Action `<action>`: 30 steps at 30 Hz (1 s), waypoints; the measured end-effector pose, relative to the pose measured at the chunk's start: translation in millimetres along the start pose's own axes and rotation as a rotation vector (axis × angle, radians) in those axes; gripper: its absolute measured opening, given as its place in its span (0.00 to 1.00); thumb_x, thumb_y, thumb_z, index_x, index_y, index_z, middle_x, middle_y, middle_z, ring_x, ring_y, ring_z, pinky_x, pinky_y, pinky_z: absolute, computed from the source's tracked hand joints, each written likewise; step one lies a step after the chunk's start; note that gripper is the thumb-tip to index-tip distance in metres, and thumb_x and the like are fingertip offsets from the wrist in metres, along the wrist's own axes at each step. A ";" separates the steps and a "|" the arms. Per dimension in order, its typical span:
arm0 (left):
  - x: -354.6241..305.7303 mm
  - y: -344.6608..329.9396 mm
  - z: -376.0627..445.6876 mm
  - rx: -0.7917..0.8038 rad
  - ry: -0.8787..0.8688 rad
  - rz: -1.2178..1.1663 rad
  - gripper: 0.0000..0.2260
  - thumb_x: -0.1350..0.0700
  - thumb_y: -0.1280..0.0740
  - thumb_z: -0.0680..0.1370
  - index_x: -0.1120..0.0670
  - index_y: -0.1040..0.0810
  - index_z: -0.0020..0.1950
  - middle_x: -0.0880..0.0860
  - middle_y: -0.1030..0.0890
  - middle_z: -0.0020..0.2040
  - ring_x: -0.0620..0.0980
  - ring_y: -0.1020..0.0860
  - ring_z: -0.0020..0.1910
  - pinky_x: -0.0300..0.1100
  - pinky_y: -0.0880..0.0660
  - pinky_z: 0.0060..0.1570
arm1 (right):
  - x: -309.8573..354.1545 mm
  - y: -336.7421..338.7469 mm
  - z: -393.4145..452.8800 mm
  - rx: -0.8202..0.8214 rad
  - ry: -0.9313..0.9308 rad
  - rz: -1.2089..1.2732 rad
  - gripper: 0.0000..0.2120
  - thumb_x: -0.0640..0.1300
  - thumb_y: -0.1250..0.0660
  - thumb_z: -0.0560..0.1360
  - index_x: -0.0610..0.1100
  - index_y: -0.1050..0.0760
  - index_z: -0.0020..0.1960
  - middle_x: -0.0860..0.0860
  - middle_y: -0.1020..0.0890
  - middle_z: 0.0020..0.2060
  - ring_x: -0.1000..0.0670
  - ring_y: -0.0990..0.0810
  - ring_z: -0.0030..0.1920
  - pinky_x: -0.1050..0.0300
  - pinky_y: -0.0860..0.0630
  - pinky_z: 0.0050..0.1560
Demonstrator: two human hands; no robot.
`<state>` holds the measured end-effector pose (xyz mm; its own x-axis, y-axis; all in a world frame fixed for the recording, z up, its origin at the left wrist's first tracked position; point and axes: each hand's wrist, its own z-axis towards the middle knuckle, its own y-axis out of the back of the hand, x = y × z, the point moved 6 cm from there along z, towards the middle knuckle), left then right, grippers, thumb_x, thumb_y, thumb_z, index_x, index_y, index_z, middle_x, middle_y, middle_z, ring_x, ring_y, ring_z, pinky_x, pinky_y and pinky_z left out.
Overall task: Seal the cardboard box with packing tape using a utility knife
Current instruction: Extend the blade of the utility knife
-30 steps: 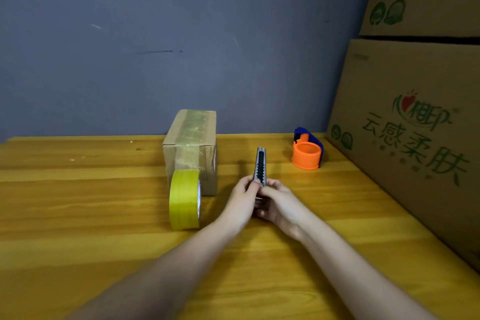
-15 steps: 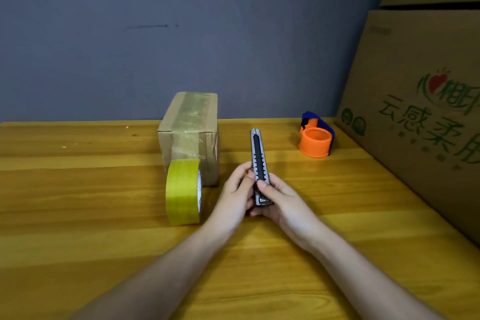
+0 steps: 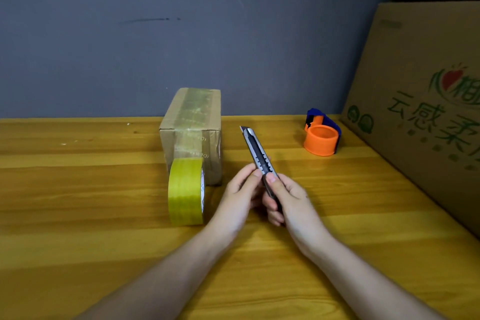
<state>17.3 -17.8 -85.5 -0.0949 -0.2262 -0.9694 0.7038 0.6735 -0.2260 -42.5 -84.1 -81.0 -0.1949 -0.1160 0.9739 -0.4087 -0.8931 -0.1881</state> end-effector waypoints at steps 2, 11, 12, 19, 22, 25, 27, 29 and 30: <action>-0.5 0.2 -0.8 0.002 -0.001 -0.011 0.11 0.56 0.44 0.82 0.47 0.22 0.54 0.58 0.20 0.52 0.53 0.25 0.46 0.49 0.26 0.47 | 1.7 1.0 -1.6 -0.047 0.011 -0.041 0.10 0.42 0.43 0.80 0.39 0.29 0.44 0.52 0.35 0.19 0.56 0.41 0.16 0.66 0.44 0.17; -4.1 0.6 -3.2 0.072 -0.025 0.016 0.14 0.52 0.45 0.83 0.43 0.23 0.62 0.56 0.17 0.38 0.48 0.30 0.21 0.39 0.28 0.21 | -0.2 -10.2 -6.4 0.077 -0.068 -0.042 0.06 0.40 0.44 0.81 0.41 0.30 0.50 0.48 0.24 0.25 0.50 0.27 0.19 0.60 0.33 0.23; -2.8 1.5 -2.6 0.064 -0.025 0.058 0.14 0.52 0.44 0.83 0.43 0.21 0.61 0.57 0.17 0.39 0.47 0.30 0.22 0.39 0.28 0.21 | -0.9 -12.0 -7.3 0.099 -0.081 0.010 0.05 0.40 0.45 0.81 0.41 0.31 0.52 0.47 0.26 0.25 0.50 0.29 0.19 0.60 0.33 0.23; 3.4 7.2 2.5 -0.010 0.015 0.110 0.13 0.52 0.43 0.82 0.43 0.19 0.58 0.48 0.16 0.46 0.45 0.21 0.42 0.54 0.26 0.52 | -2.7 -14.2 -6.1 0.108 -0.060 0.037 0.08 0.40 0.49 0.82 0.40 0.33 0.56 0.51 0.32 0.25 0.55 0.37 0.18 0.64 0.39 0.20; 0.6 4.1 -0.5 0.002 0.023 0.120 0.13 0.53 0.43 0.82 0.44 0.20 0.58 0.53 0.18 0.58 0.49 0.23 0.52 0.57 0.32 0.63 | -2.0 -10.1 -5.5 0.039 -0.038 0.021 0.10 0.41 0.48 0.82 0.36 0.32 0.57 0.51 0.34 0.24 0.56 0.39 0.18 0.65 0.41 0.18; -2.4 -1.3 -2.2 0.046 0.011 0.130 0.14 0.56 0.45 0.83 0.45 0.22 0.59 0.54 0.18 0.55 0.46 0.21 0.48 0.49 0.27 0.58 | -1.0 -5.3 -5.0 -0.032 -0.015 -0.012 0.11 0.42 0.47 0.82 0.35 0.31 0.55 0.51 0.35 0.22 0.56 0.40 0.16 0.65 0.42 0.17; -1.8 -4.9 -2.8 0.094 -0.001 0.116 0.14 0.57 0.46 0.83 0.45 0.23 0.58 0.52 0.18 0.47 0.41 0.21 0.37 0.39 0.22 0.44 | 0.8 -2.5 -5.3 -0.079 0.008 -0.029 0.10 0.42 0.46 0.82 0.37 0.30 0.51 0.52 0.36 0.20 0.56 0.41 0.16 0.66 0.43 0.17; -2.2 -8.2 -4.6 0.123 -0.003 0.107 0.13 0.58 0.46 0.83 0.46 0.23 0.57 0.52 0.21 0.40 0.41 0.22 0.31 0.35 0.23 0.34 | 2.4 1.0 -5.5 -0.129 0.030 -0.049 0.11 0.43 0.45 0.81 0.39 0.30 0.44 0.52 0.36 0.18 0.56 0.40 0.16 0.66 0.42 0.16; -2.6 -9.2 -4.7 0.129 -0.005 0.106 0.13 0.58 0.46 0.83 0.46 0.23 0.56 0.54 0.23 0.39 0.42 0.23 0.31 0.34 0.23 0.33 | 3.3 2.8 -5.7 -0.152 0.040 -0.066 0.12 0.43 0.44 0.81 0.40 0.30 0.41 0.52 0.36 0.18 0.56 0.40 0.16 0.66 0.42 0.17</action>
<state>7.8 -20.0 -81.3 -0.0123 -0.1626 -0.9866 0.7941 0.5981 -0.1085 -49.4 -84.5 -79.0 -0.1977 -0.0388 0.9795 -0.5514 -0.8218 -0.1439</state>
